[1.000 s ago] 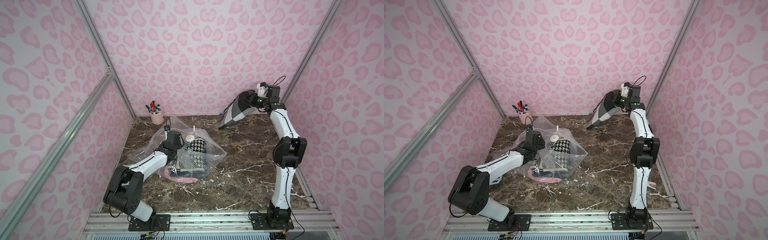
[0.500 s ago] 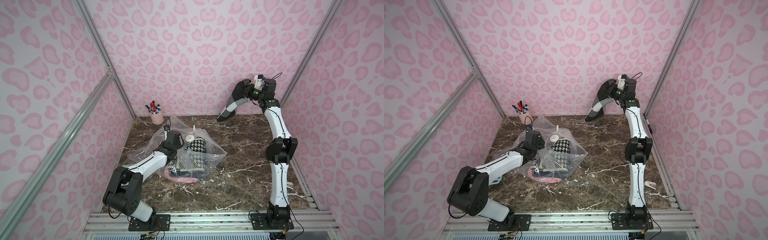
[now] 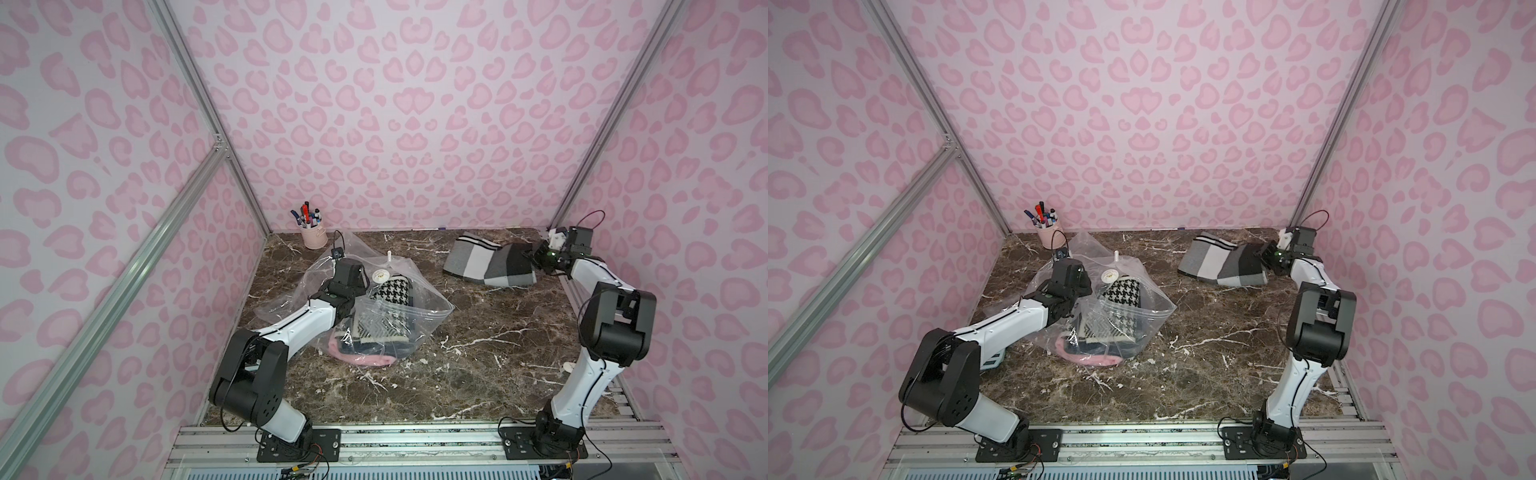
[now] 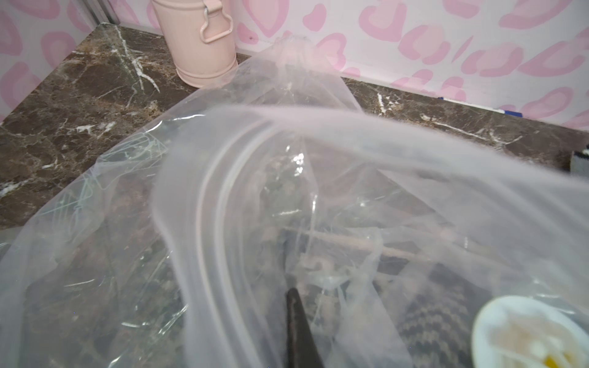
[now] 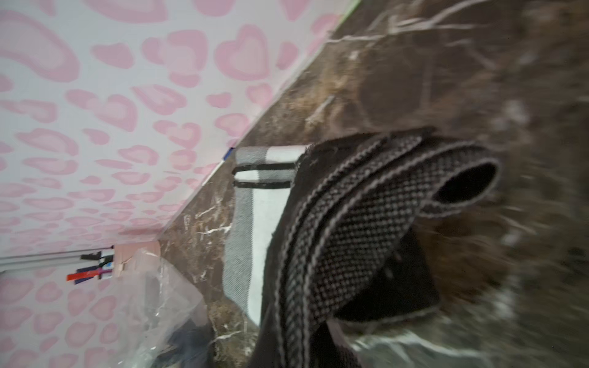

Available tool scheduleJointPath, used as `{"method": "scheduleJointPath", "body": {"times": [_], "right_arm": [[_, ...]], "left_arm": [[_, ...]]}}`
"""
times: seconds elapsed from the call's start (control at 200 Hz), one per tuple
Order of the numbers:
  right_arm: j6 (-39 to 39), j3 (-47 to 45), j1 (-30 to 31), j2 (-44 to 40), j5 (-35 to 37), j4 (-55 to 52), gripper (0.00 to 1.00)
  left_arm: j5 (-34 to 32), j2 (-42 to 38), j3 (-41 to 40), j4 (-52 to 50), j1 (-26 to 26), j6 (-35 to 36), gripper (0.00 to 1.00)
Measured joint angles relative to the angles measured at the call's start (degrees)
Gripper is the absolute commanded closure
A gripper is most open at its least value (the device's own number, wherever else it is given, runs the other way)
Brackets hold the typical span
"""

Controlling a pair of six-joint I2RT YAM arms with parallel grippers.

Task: Take the blanket out of the vacuum bag
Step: Place the blanket at the corner of the board.

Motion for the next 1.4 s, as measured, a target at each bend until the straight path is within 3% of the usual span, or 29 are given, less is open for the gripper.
{"method": "scheduleJointPath", "body": {"times": [0.225,0.335,0.41,0.685,0.765,0.835,0.96,1.13,1.4], "right_arm": [[-5.14,-4.72,-4.90,2.36,1.33,0.35,1.00],[-7.17,-4.52,-5.03,2.49,3.56,-0.13,0.67],[-9.01,-4.61,-4.81,0.66,6.75,-0.96,0.50],[-15.23,-4.63,0.50,-12.07,25.70,-3.61,0.29],[-16.31,-4.39,4.11,-14.78,28.13,-3.52,0.29],[-16.22,-3.61,6.49,-14.34,25.81,-3.23,0.30],[-12.50,-3.50,7.93,-7.93,17.40,-1.88,0.32],[-9.38,-3.08,10.19,0.46,11.89,-2.99,0.33],[-9.60,1.40,9.62,7.78,11.50,-2.84,0.34]], "left_arm": [[2.08,0.42,0.61,0.02,0.02,1.05,0.96],[2.84,0.07,-0.15,0.09,0.07,1.25,0.96],[3.58,-0.48,-0.37,0.09,0.07,1.53,0.96],[5.18,-0.87,-0.35,0.96,0.04,2.71,0.96],[5.55,-0.28,-0.35,1.18,0.04,2.69,0.96],[6.05,0.13,-0.35,1.20,0.04,2.69,0.96],[6.86,0.46,-0.35,1.29,0.04,2.64,0.96],[6.88,0.04,-0.35,1.03,0.04,2.49,0.96],[6.80,-0.11,-0.35,0.85,0.04,2.51,0.96]]}}
